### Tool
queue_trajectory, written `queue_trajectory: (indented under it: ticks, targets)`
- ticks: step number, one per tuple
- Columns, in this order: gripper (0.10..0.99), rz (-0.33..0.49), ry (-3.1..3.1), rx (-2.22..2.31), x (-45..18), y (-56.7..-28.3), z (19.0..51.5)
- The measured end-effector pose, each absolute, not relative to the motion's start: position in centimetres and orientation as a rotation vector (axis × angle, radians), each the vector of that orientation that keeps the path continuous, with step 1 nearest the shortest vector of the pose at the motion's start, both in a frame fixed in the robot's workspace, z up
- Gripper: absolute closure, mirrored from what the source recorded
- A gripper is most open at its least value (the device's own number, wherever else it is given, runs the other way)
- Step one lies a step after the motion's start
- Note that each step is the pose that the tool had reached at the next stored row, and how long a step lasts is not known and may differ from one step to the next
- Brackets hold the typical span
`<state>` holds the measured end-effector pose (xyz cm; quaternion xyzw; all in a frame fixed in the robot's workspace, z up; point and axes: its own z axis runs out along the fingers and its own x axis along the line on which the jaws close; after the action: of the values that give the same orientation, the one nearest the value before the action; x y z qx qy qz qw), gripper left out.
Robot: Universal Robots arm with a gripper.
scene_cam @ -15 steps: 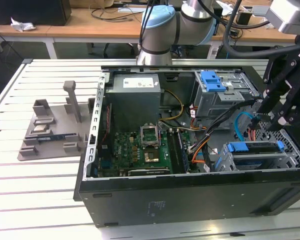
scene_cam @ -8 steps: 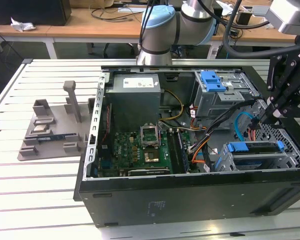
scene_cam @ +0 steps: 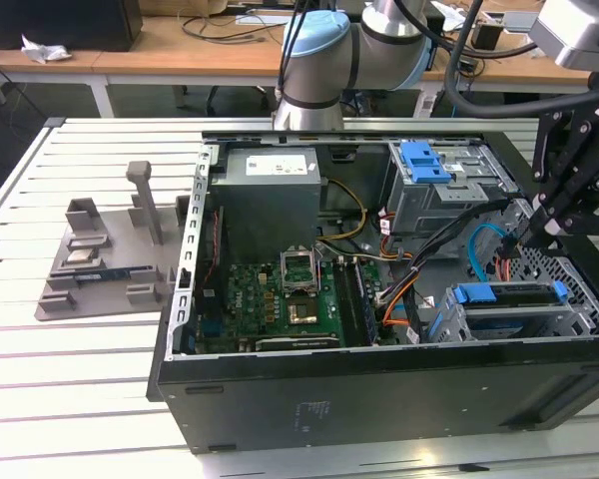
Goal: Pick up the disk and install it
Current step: 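Insert the first disk wire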
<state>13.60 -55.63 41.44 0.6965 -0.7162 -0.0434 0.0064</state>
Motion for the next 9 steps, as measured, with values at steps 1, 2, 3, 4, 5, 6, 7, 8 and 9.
queue_trajectory:
  ticks: [1,2,3,4,5,6,7,8,9]
  targets:
    - [0.98,-0.136,-2.241,2.179,13.6,-55.63,41.43]
    - [0.98,-0.136,-2.241,2.179,13.6,-55.63,41.43]
    - [0.98,-0.136,-2.241,2.179,13.6,-55.63,41.42]
    - [0.98,-0.136,-2.241,2.179,13.6,-55.63,41.41]
    - [0.98,-0.136,-2.241,2.179,13.6,-55.63,41.4]
    - [0.98,-0.136,-2.241,2.179,13.62,-55.63,41.38]
    - [0.98,-0.136,-2.241,2.179,13.85,-55.62,41.38]
    - [0.98,-0.136,-2.241,2.179,14.15,-55.56,41.39]
    - [0.98,-0.136,-2.241,2.179,14.43,-55.48,41.39]
